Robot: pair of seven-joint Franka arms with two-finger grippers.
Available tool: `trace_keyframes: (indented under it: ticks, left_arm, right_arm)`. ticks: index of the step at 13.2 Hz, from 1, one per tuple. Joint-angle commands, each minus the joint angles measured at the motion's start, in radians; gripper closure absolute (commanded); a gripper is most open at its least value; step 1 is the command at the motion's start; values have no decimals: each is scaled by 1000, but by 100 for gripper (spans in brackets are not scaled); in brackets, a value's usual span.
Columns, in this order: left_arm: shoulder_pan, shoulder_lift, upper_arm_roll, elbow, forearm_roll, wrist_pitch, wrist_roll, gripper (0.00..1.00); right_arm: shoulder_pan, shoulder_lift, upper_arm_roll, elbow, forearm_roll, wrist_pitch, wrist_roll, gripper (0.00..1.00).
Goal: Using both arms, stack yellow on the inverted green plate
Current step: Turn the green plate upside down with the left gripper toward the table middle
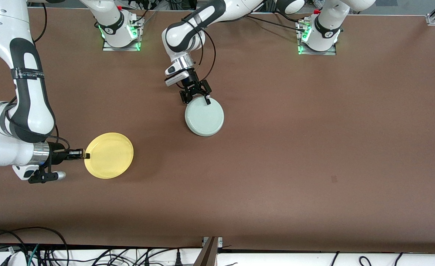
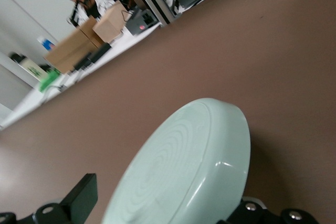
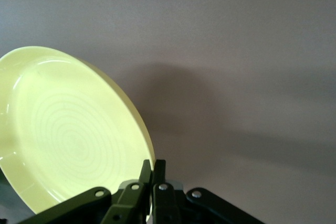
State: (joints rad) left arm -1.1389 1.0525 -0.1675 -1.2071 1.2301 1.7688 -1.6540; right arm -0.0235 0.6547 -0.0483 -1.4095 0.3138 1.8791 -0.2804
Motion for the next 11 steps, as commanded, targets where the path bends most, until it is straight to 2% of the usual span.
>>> trace_keyframes:
  ticks: [1,6,9,11]
  left_arm:
    - [25,7,2,21,-21,128,-177,0]
    - [109,4,2,27,-21,435,-253,0]
    - [194,3,2,21,-17,608,-259,0]
    - [293,10,26,-12,52,815,-227,0]
  right_arm:
    - [8,-9,1,6,4,-20,26,100]
    - [8,-7,1,6,4,-18,27,100]
    - [8,-7,1,6,4,-20,27,100]
    - [8,-7,1,6,4,-18,27,100]
